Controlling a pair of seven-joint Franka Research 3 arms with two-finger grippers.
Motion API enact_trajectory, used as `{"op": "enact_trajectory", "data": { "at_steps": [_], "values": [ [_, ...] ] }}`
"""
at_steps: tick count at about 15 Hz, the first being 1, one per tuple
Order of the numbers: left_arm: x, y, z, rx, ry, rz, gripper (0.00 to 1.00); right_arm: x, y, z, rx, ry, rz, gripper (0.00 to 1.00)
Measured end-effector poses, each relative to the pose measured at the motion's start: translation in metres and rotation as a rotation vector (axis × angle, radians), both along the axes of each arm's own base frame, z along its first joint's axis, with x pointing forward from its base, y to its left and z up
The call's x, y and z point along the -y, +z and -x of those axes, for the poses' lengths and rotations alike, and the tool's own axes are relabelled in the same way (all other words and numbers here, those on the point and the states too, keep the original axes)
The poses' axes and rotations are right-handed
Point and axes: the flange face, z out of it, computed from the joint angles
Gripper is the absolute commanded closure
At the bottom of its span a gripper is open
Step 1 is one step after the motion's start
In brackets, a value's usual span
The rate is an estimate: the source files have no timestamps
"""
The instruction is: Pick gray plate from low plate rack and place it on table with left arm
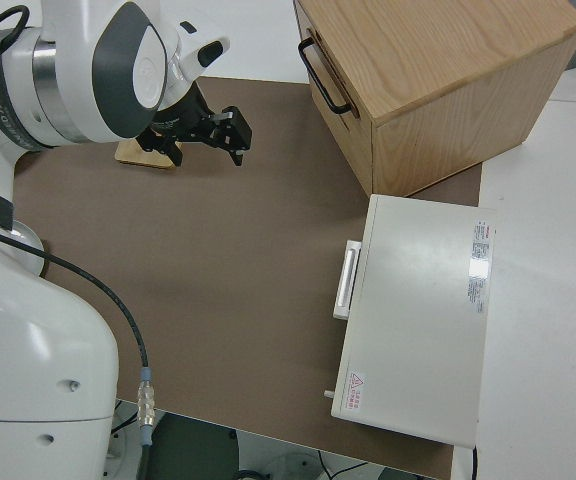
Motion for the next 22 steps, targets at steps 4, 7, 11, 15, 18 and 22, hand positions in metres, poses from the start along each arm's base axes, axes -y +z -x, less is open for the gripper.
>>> {"op": "enact_trajectory", "data": {
  "at_steps": [4, 7, 11, 15, 18, 22],
  "values": [
    [-0.001, 0.0, -0.001, 0.006, 0.003, -0.005, 0.01, 0.0, 0.0, 0.0, 0.0, 0.0, 0.0, 0.017],
    [-0.003, 0.0, -0.002, 0.017, 0.011, -0.014, 0.01, 0.0, 0.0, 0.0, 0.0, 0.0, 0.0, 0.017],
    [-0.006, 0.003, -0.006, 0.036, 0.024, -0.026, 0.01, 0.0, 0.0, 0.0, 0.0, 0.0, 0.0, 0.017],
    [-0.01, 0.02, -0.02, 0.069, 0.056, -0.047, 0.0, 0.0, 0.0, 0.0, 0.0, 0.0, 0.0, 0.017],
    [-0.01, 0.045, -0.038, 0.067, 0.092, -0.099, 0.01, 0.0, 0.0, 0.0, 0.0, 0.0, 0.0, 0.017],
    [-0.005, 0.101, -0.061, 0.051, 0.079, -0.222, 0.0, 0.0, 0.0, 0.0, 0.0, 0.0, 0.0, 0.017]
  ]
}}
